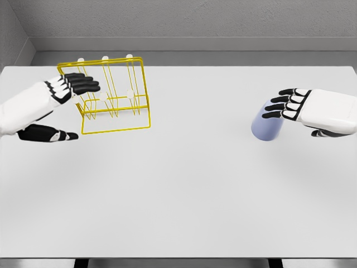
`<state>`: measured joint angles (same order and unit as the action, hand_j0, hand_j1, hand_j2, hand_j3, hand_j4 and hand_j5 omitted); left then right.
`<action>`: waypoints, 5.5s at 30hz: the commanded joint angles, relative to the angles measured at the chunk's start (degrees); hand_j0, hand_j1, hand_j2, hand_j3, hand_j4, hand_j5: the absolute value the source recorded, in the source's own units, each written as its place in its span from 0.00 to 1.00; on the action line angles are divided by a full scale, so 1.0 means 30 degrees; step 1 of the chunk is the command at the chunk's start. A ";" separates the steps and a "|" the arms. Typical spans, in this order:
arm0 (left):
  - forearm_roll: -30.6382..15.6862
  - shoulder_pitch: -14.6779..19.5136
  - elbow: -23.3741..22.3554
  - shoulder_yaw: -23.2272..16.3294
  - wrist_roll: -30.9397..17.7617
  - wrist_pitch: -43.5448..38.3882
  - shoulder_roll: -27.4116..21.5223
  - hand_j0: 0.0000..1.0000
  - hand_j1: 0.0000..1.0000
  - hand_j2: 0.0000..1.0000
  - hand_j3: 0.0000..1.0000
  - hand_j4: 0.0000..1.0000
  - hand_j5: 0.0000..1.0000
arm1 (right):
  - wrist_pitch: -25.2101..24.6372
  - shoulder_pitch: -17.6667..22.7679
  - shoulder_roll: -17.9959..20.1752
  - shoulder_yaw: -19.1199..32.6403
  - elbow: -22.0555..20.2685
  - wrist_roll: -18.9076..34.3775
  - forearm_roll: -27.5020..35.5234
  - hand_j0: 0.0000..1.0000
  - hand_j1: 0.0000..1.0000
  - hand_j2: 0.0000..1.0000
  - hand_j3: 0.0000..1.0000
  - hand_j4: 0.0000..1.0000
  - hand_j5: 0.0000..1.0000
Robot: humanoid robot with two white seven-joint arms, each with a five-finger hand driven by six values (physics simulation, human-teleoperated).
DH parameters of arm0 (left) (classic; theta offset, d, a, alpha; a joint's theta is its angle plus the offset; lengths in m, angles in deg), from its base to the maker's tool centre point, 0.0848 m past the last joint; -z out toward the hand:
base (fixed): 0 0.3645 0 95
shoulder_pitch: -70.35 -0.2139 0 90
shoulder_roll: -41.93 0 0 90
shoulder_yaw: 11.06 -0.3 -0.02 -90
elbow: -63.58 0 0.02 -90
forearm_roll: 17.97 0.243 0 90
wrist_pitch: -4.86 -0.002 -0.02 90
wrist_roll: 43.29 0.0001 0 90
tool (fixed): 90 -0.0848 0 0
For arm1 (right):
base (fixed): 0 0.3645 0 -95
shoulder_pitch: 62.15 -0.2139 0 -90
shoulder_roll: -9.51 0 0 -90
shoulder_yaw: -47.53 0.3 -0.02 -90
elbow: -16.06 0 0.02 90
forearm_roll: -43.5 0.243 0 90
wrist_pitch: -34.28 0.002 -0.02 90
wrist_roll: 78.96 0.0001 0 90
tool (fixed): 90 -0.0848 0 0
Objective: Place the cup on the cup holder with both arms
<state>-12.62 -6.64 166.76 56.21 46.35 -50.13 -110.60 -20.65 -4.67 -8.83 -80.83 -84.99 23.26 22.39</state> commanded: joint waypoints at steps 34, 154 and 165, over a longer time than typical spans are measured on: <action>-0.7612 0.0264 0.0003 -0.7073 -0.0113 -0.0004 0.1216 1.00 1.00 1.00 1.00 1.00 1.00 | -0.0021 -0.6006 -0.7100 -0.4559 0.8079 0.4744 -0.1869 1.00 1.00 1.00 1.00 1.00 1.00; -1.8979 0.2373 -0.3161 -0.8568 -0.5093 -0.9649 0.5464 1.00 1.00 1.00 1.00 1.00 1.00 | -0.0021 -0.4219 -1.0821 -0.5497 -0.0007 0.4773 -0.4183 1.00 1.00 1.00 1.00 1.00 1.00; -1.8979 0.2373 -0.3249 -0.8568 -0.5093 -0.9649 0.5464 1.00 1.00 1.00 1.00 1.00 1.00 | -0.0021 -0.4248 -1.0088 -0.3007 -0.0065 0.4539 -0.1987 1.00 1.00 1.00 1.00 1.00 1.00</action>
<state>-69.35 0.48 157.00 30.48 31.09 -79.08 -94.17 -20.59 -17.42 -39.43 -91.25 -85.14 37.02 13.85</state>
